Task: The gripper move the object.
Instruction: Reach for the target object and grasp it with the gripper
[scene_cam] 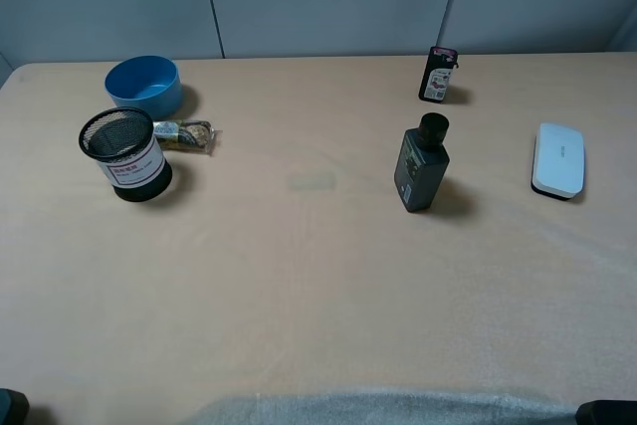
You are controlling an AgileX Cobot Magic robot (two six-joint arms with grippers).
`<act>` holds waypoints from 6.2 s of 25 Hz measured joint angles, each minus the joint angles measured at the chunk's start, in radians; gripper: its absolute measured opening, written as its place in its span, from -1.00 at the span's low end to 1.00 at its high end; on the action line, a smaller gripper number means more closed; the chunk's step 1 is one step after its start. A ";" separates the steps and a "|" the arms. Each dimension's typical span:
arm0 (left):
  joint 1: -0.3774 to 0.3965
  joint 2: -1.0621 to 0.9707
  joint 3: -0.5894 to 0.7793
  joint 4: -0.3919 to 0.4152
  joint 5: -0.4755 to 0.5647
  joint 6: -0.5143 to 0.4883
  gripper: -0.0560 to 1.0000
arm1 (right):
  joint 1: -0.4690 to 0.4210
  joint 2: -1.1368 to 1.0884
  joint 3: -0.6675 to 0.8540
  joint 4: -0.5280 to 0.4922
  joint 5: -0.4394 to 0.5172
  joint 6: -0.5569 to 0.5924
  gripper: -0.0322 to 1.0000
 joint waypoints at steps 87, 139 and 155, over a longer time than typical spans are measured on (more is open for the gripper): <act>0.000 0.000 0.000 0.001 0.000 0.000 0.49 | 0.012 1.724 -0.656 0.030 -0.196 0.270 0.41; 0.000 0.000 0.000 0.001 0.000 0.000 0.49 | -0.011 1.961 -0.654 -0.035 -0.300 0.354 0.41; 0.000 0.000 0.000 0.001 0.000 0.000 0.49 | -0.011 2.004 -0.654 -0.037 -0.323 0.354 0.41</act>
